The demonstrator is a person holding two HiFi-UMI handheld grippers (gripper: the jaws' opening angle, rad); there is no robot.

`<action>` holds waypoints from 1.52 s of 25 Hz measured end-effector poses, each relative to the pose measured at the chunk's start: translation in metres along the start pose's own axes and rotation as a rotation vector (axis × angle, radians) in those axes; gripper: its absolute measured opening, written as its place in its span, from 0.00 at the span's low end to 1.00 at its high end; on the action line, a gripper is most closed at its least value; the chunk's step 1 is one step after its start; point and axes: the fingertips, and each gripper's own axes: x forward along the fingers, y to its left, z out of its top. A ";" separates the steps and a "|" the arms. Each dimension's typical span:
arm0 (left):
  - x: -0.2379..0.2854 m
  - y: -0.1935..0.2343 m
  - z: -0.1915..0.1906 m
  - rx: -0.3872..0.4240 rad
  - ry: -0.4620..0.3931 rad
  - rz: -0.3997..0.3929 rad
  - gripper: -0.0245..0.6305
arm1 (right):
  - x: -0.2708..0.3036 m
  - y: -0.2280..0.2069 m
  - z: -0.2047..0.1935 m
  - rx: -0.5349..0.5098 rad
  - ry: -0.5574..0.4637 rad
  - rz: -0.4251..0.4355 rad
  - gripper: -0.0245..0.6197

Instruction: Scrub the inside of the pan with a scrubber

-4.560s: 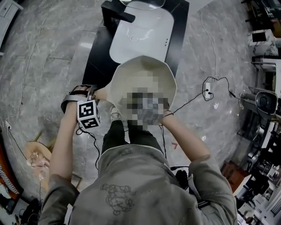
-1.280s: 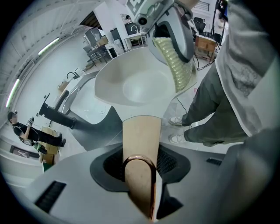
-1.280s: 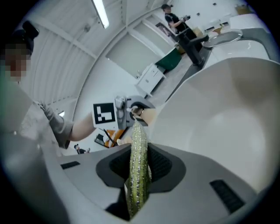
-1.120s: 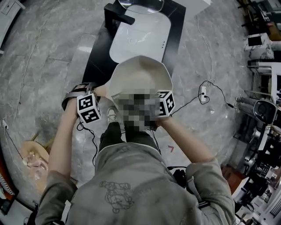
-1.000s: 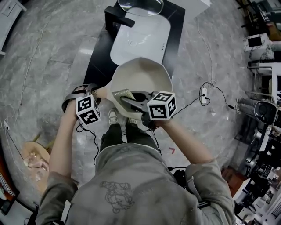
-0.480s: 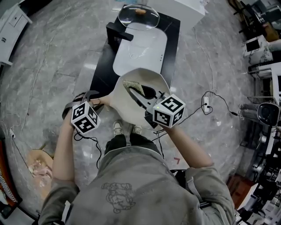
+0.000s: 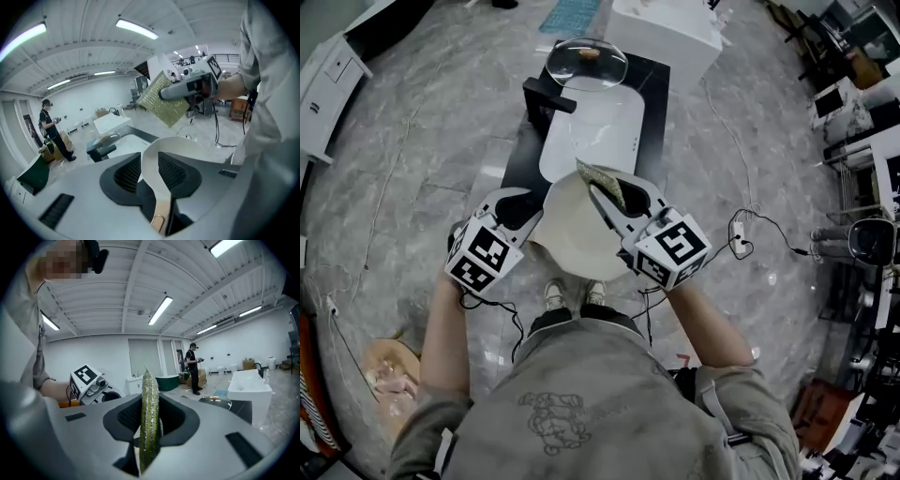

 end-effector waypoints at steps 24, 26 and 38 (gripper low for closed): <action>-0.085 0.009 0.180 -0.079 -0.584 0.265 0.10 | -0.107 -0.010 0.118 -0.121 -0.238 -0.319 0.16; -0.087 0.010 0.178 -0.109 -0.600 0.285 0.10 | -0.112 -0.009 0.122 -0.140 -0.240 -0.335 0.16; -0.075 0.002 0.161 -0.103 -0.539 0.342 0.09 | -0.134 -0.021 0.087 -0.125 -0.208 -0.406 0.16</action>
